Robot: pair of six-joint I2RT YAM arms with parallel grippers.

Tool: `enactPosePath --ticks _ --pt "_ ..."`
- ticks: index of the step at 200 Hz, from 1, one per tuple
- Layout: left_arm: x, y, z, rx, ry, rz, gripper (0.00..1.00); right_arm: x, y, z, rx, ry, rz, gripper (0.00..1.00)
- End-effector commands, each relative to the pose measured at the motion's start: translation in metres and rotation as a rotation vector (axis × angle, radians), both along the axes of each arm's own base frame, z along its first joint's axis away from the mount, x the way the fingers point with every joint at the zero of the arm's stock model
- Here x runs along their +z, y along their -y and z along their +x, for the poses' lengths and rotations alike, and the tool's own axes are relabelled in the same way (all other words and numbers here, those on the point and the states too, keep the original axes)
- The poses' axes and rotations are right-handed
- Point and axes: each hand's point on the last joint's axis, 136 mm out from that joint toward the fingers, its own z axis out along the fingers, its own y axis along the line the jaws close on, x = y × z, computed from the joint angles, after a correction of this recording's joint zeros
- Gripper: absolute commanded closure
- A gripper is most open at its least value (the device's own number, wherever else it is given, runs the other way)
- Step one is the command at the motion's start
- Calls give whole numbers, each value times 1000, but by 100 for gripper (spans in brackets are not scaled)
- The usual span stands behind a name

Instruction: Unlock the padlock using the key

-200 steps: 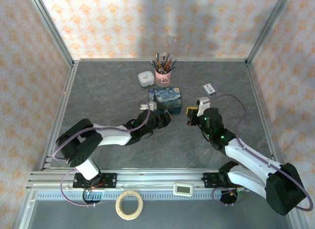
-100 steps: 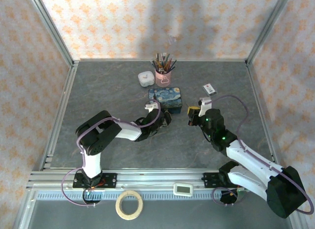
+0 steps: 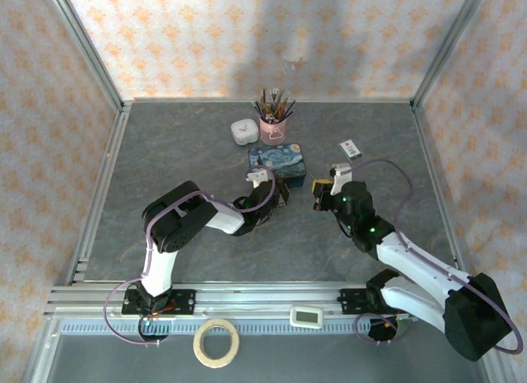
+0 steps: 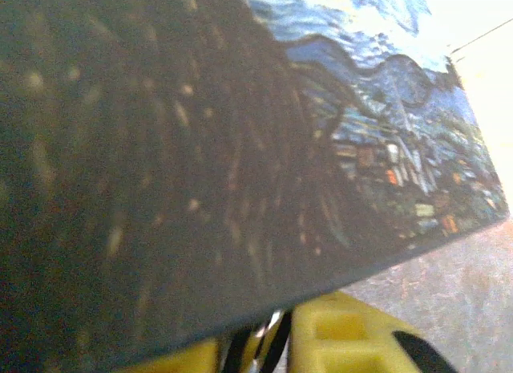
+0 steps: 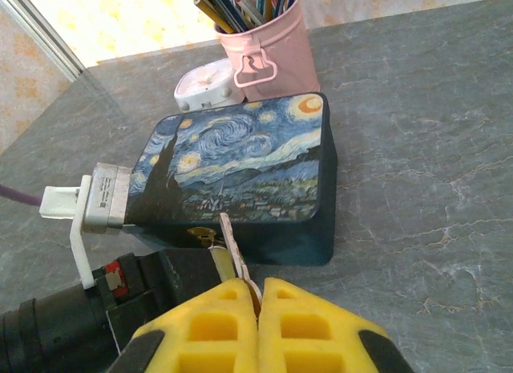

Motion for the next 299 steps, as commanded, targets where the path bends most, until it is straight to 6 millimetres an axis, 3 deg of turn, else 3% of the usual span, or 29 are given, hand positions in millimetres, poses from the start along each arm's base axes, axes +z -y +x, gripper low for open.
enactPosePath --ticks 1,42,66,69,114,124,157,198,299 --pt "-22 -6 -6 1 -63 21 88 8 -3 4 4 21 39 100" --pt "-5 -14 -18 13 -77 -88 100 2 -15 2 56 -26 103 100" --pt "-4 -26 -27 36 -111 -174 100 -2 -25 0 104 -53 136 100" --pt "6 -27 -26 35 -99 -202 100 -2 -26 0 112 -56 140 100" --pt "38 -42 -29 46 -100 -450 100 -13 -55 -13 301 -178 315 100" --pt "45 -44 -29 45 -97 -481 100 -26 -61 -16 332 -233 351 100" --pt "62 -52 -35 41 -81 -574 100 -41 -81 -26 438 -339 450 100" --pt "70 -61 -38 45 -70 -629 100 -51 -90 -29 484 -398 523 100" --pt "81 -59 -37 32 -41 -662 100 -67 -106 -28 506 -472 571 100"
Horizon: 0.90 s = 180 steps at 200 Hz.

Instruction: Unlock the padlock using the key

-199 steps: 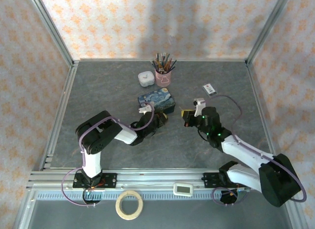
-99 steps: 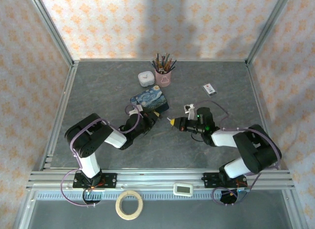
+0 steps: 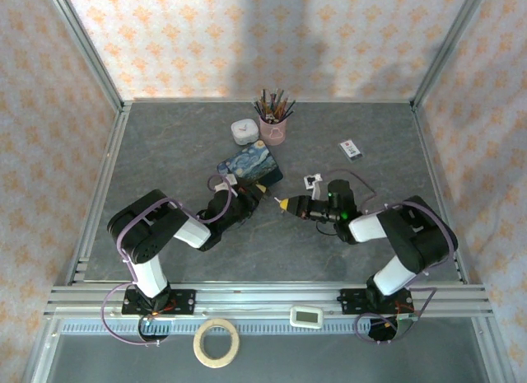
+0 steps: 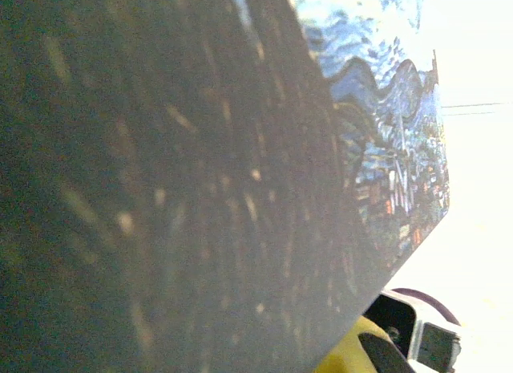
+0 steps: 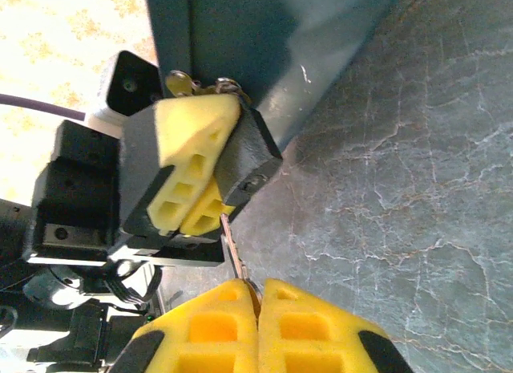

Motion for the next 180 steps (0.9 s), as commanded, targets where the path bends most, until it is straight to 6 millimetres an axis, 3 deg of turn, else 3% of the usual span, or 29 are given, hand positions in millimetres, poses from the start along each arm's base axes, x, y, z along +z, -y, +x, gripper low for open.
enactPosePath --ticks 1,110,180 --pt "33 3 3 -4 79 -86 100 12 -10 2 26 38 46 100" --pt "35 6 1 -24 82 -92 100 13 -17 20 -13 49 68 100" --pt "34 4 2 -12 80 -92 100 11 -13 15 -22 42 60 100"
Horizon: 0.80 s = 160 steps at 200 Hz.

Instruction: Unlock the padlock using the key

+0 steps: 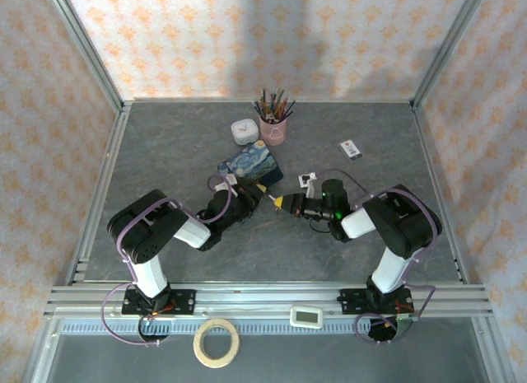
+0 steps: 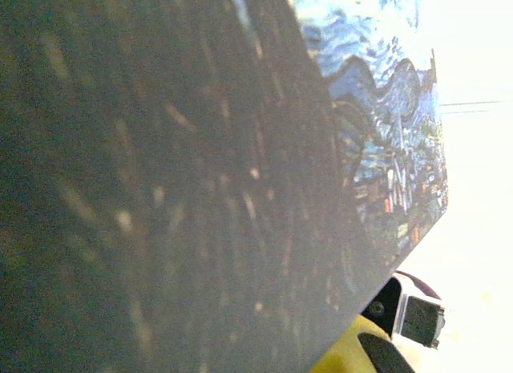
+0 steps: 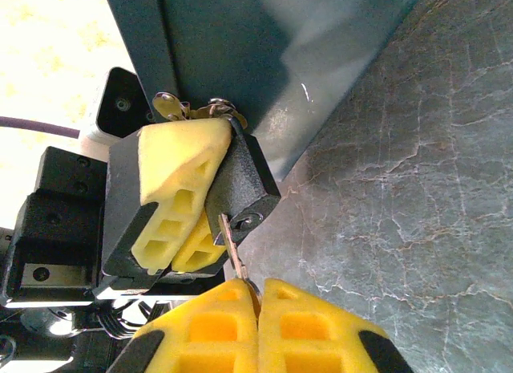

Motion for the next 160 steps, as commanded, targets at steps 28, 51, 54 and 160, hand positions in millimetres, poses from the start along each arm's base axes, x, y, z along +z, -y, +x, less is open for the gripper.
enactPosePath --ticks 28,51,54,160 --pt "33 2 2 -4 82 -88 100 8 3 0 -18 42 -1 100" --pt "33 3 2 -5 82 -86 100 6 3 -2 -17 35 -2 100" --pt "33 2 2 -5 83 -86 100 6 4 -2 -18 33 -2 100" --pt "37 4 4 -9 93 -93 100 6 4 -2 -20 34 -1 100"
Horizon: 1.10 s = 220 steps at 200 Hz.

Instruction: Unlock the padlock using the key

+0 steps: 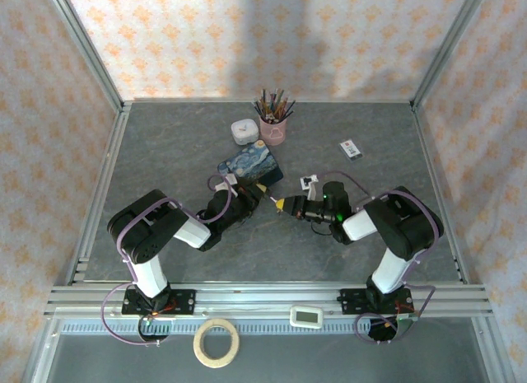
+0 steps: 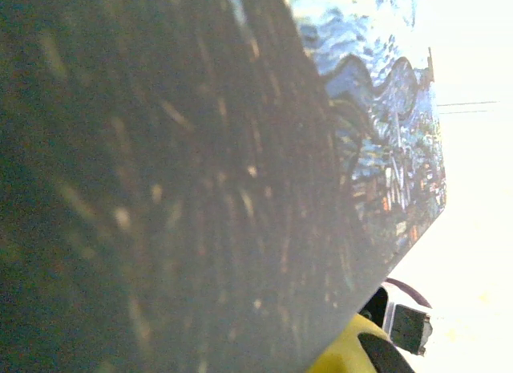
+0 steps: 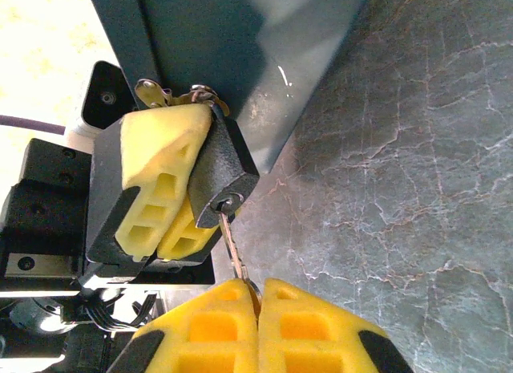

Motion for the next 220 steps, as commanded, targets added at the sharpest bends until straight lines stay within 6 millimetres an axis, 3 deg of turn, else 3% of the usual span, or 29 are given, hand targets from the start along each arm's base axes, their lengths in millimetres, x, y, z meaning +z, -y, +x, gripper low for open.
enactPosePath --ticks 1,105,155,220 --pt "36 4 4 -10 90 -90 100 11 -1 2 -3 46 14 100" --pt "40 15 2 -37 103 -99 100 21 -10 8 16 58 52 100" --pt "43 16 3 -37 112 -101 100 14 -9 5 17 42 37 100" --pt "44 17 3 -39 112 -107 100 27 -13 9 21 61 64 100"
